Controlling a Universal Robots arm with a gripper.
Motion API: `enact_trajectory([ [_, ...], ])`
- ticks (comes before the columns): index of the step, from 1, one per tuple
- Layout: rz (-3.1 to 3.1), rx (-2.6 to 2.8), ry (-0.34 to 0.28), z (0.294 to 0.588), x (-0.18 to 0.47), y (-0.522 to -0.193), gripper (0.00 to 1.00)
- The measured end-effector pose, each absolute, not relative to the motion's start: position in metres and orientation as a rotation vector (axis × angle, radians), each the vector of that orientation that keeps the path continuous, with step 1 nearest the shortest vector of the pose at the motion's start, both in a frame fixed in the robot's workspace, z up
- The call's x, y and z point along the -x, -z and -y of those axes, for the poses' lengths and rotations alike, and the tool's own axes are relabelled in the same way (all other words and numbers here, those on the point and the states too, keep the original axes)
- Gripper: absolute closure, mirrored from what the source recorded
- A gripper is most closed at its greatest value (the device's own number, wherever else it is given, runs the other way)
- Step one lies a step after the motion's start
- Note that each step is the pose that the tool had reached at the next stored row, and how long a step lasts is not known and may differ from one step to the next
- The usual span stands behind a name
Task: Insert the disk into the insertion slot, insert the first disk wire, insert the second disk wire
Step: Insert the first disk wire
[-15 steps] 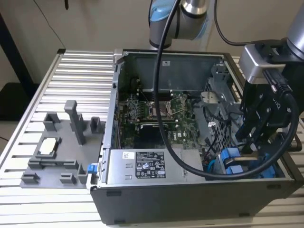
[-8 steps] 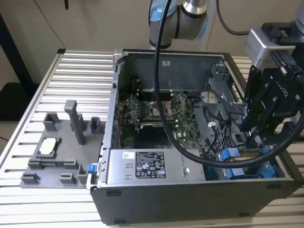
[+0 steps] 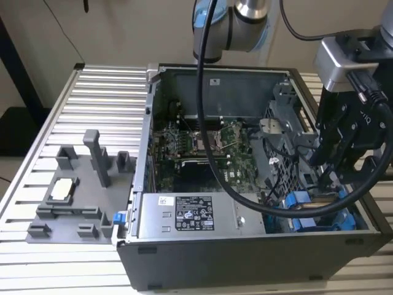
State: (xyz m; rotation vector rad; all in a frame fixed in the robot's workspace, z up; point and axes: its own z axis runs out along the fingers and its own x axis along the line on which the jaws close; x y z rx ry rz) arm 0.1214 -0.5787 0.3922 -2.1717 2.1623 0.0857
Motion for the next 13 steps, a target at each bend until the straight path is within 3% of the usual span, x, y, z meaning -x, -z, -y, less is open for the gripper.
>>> enact_trajectory([
  [5,-2.103,2.139,-0.102,0.5787,-0.1213,-0.3921,0.63],
  [13,-2.016,2.093,-0.017,0.5782,-0.1204,-0.3920,0.63],
])
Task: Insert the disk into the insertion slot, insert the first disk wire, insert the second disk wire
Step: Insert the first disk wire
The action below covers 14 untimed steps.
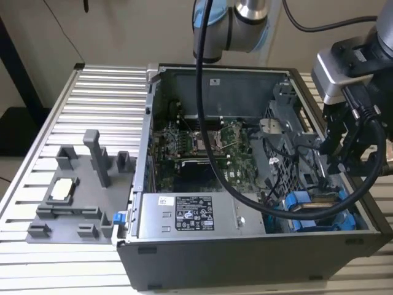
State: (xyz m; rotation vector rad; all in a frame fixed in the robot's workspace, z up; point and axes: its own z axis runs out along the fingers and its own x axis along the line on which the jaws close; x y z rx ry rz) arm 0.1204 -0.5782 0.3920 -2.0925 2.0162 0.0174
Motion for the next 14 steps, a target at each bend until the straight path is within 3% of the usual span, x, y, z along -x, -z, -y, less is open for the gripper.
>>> enact_trajectory([
  [7,-1.975,2.102,0.003,0.5756,-0.1193,-0.3925,0.63],
  [14,-1.891,2.102,0.064,0.5752,-0.1184,-0.3922,0.63],
])
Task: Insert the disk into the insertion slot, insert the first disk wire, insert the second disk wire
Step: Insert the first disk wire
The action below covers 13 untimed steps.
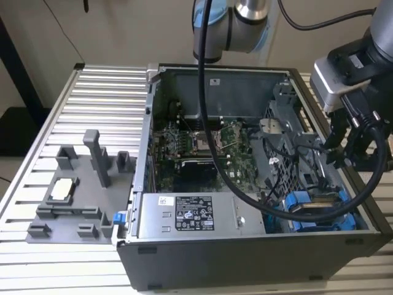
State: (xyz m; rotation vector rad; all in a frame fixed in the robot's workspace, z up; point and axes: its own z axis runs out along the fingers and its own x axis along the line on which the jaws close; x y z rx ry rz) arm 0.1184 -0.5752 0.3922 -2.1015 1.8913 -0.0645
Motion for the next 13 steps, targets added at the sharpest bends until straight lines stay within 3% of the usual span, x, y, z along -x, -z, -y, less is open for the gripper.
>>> enact_trajectory([
  [13,-1.809,2.173,0.110,0.5705,-0.1164,-0.3888,0.63],
])
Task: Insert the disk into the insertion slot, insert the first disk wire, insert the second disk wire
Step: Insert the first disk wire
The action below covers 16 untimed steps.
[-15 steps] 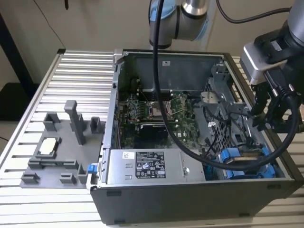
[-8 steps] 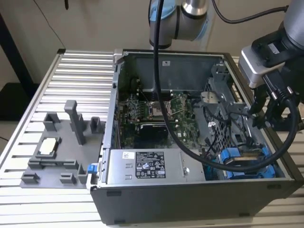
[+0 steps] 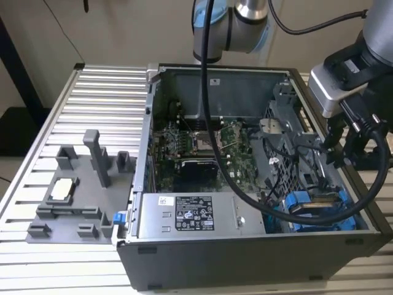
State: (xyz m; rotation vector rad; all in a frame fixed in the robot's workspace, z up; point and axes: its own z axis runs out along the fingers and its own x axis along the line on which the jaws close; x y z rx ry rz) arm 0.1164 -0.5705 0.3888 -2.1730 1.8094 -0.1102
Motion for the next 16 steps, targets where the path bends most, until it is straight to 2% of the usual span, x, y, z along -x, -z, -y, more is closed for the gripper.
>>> enact_trajectory([
  [3,-1.812,2.193,0.132,0.5695,-0.1161,-0.3883,0.63],
  [10,-1.810,2.192,0.136,0.5679,-0.1156,-0.3880,0.63],
  [12,-1.810,2.192,0.136,0.5679,-0.1155,-0.3880,0.65],
  [13,-1.810,2.192,0.136,0.5678,-0.1156,-0.3880,0.72],
  [16,-1.810,2.192,0.136,0.5678,-0.1156,-0.3880,0.72],
])
